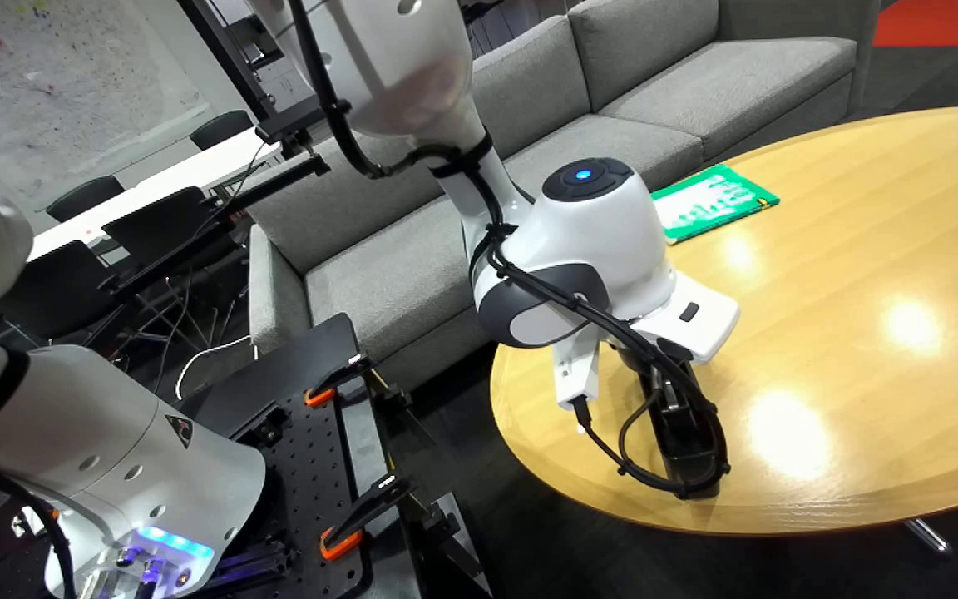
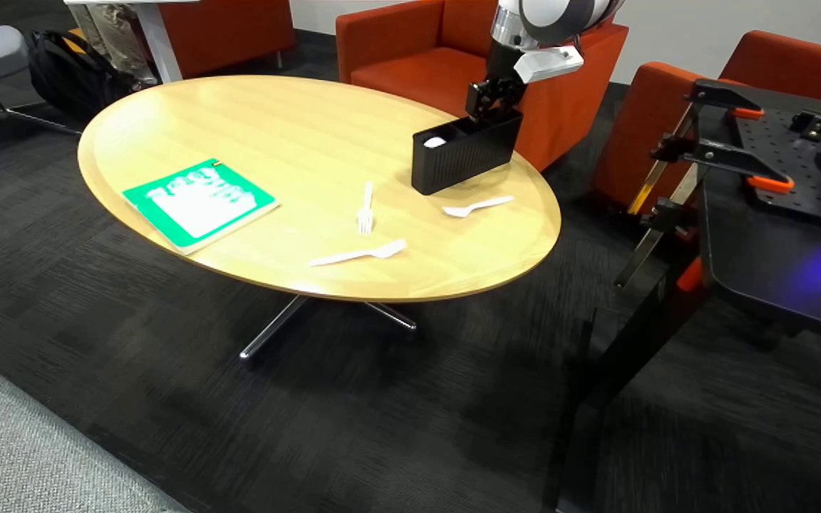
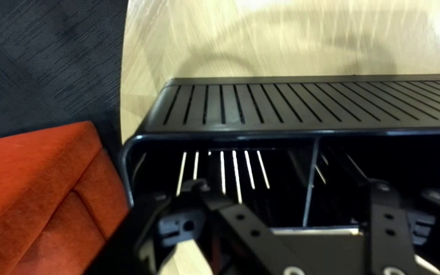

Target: Move the black cutlery stand

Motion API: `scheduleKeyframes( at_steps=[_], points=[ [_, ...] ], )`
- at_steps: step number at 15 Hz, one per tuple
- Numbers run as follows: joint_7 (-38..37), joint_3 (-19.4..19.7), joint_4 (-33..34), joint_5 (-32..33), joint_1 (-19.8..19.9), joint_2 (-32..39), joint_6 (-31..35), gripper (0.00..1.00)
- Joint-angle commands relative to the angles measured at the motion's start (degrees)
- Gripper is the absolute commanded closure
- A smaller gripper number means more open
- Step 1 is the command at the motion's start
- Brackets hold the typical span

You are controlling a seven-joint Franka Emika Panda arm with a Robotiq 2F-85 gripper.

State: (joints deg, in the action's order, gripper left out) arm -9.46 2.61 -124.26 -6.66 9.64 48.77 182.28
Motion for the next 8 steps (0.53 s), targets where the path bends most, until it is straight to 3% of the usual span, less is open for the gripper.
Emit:
scheduleKeyframes(
  at_steps=[1, 6, 8],
  points=[
    [0.3, 1.9, 1.2, -0.8, -2.3, 1.3, -0.2, 0.58],
    [0.5, 3.4, 1.8, -0.5, -4.5, 2.2, -0.7, 0.97],
    [0.2, 3.9, 1.8, -0.7, -5.5, 2.1, -1.4, 1.00]
  ],
)
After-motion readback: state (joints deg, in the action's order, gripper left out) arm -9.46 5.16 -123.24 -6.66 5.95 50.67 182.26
